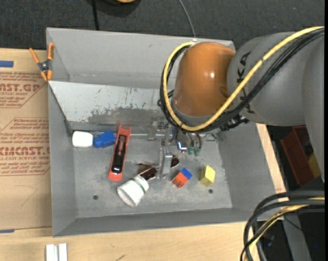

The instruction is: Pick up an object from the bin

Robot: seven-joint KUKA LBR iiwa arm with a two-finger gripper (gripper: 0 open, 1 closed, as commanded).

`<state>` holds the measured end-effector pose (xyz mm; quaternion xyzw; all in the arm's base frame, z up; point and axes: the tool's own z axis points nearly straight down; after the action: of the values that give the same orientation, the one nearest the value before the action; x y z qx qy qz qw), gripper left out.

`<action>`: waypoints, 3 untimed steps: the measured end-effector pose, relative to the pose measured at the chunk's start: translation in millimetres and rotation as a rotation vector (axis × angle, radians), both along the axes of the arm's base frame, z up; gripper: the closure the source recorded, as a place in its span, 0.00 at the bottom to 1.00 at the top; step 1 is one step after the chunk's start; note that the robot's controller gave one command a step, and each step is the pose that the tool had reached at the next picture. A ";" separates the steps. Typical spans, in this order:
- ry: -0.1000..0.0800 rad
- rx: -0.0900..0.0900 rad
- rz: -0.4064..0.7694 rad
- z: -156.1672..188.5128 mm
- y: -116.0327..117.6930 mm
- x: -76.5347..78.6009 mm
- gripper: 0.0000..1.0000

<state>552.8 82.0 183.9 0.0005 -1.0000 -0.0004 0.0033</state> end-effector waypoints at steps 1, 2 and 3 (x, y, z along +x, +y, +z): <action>-0.008 0.001 0.000 4.7 -0.4 1.7 0.00; -0.011 0.001 0.013 -40.2 -16.1 -6.9 0.00; -0.008 0.000 0.082 -82.3 -18.3 -10.3 0.00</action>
Offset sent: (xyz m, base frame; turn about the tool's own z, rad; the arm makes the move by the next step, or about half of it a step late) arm -0.0145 -0.0271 -0.0688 -0.0171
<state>542.5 63.7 101.6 0.0417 -0.9991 -0.0003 -0.0008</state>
